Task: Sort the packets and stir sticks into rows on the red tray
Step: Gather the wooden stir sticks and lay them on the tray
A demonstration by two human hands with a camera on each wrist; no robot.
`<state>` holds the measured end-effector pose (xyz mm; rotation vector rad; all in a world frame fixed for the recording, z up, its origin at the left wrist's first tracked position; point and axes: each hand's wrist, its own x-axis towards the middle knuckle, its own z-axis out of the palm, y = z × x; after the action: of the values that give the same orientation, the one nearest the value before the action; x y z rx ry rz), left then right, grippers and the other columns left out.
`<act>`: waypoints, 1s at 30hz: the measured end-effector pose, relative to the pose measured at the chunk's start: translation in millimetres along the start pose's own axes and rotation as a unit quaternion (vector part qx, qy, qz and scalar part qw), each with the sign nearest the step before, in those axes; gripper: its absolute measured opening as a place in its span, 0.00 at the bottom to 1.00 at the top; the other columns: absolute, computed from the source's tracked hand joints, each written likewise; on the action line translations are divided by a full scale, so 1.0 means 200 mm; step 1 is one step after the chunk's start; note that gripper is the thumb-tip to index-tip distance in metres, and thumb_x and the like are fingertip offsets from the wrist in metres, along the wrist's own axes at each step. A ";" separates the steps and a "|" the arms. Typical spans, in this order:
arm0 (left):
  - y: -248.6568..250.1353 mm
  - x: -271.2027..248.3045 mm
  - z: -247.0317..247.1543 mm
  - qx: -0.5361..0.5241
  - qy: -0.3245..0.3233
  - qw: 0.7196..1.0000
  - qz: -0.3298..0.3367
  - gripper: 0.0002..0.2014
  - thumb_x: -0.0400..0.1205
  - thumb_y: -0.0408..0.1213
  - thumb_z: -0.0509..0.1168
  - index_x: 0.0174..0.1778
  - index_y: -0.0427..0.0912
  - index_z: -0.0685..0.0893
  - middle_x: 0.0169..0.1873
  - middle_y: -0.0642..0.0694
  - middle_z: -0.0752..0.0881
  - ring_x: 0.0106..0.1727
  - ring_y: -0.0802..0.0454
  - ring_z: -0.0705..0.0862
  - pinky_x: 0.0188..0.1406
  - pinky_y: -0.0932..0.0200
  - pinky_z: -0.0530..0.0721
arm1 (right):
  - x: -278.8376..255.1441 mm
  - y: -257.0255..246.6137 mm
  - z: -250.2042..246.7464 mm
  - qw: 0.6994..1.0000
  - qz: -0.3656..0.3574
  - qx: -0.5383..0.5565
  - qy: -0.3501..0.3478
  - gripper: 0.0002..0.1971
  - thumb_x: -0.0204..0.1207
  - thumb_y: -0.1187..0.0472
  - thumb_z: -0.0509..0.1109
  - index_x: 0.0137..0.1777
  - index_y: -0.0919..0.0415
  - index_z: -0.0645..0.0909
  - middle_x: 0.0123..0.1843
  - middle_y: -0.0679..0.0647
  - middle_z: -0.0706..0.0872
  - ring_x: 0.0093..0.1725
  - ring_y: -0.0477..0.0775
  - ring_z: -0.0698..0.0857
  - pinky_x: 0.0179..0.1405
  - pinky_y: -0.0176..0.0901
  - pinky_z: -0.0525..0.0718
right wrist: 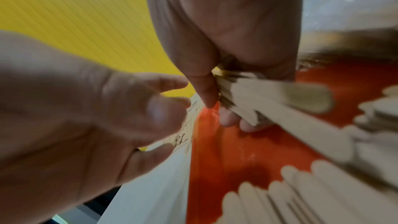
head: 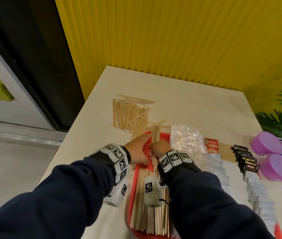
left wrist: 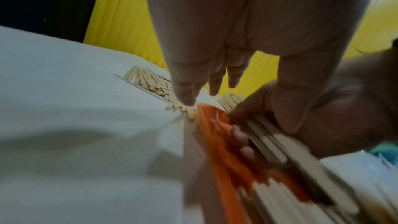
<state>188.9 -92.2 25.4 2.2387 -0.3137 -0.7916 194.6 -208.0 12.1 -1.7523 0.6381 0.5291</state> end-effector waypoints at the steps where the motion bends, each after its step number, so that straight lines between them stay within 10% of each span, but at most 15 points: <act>1: -0.01 0.00 0.01 0.029 -0.001 1.000 -0.002 0.56 0.67 0.31 0.77 0.83 0.45 0.45 0.79 0.46 0.59 0.78 0.49 0.62 0.71 0.64 0.67 | 0.00 0.00 -0.01 1.000 0.006 0.016 -0.006 0.15 0.83 0.67 0.58 0.67 0.67 0.75 0.47 0.56 0.80 0.30 0.45 0.76 0.13 0.24 0.73; 5: -0.04 0.01 0.04 0.078 0.006 0.997 0.002 0.63 0.65 0.41 0.80 0.82 0.47 0.36 0.82 0.51 0.40 0.82 0.45 0.37 0.79 0.50 0.46 | 0.01 -0.04 -0.02 0.998 0.026 0.057 -0.018 0.12 0.82 0.67 0.59 0.36 0.57 0.73 0.32 0.51 0.74 0.30 0.46 0.75 0.25 0.35 0.77; 13: -0.02 0.01 0.04 0.081 0.063 0.988 0.113 0.63 0.66 0.45 0.80 0.81 0.47 0.34 0.82 0.52 0.39 0.81 0.50 0.34 0.74 0.60 0.39 | 0.02 -0.09 -0.05 0.984 0.044 0.165 -0.045 0.13 0.82 0.68 0.61 0.35 0.65 0.77 0.21 0.55 0.78 0.21 0.49 0.78 0.24 0.38 0.80; 30: -0.02 -0.02 0.04 0.051 0.049 0.991 0.118 0.61 0.64 0.49 0.80 0.82 0.51 0.40 0.82 0.56 0.44 0.74 0.70 0.37 0.72 0.67 0.41 | 0.03 -0.03 -0.04 0.971 0.075 0.216 -0.066 0.14 0.83 0.59 0.61 0.39 0.64 0.80 0.21 0.54 0.80 0.19 0.47 0.80 0.20 0.37 0.81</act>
<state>180.6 -92.7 19.8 2.2736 -0.5707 -0.5504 203.3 -214.7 14.8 -1.2560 0.7328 0.5576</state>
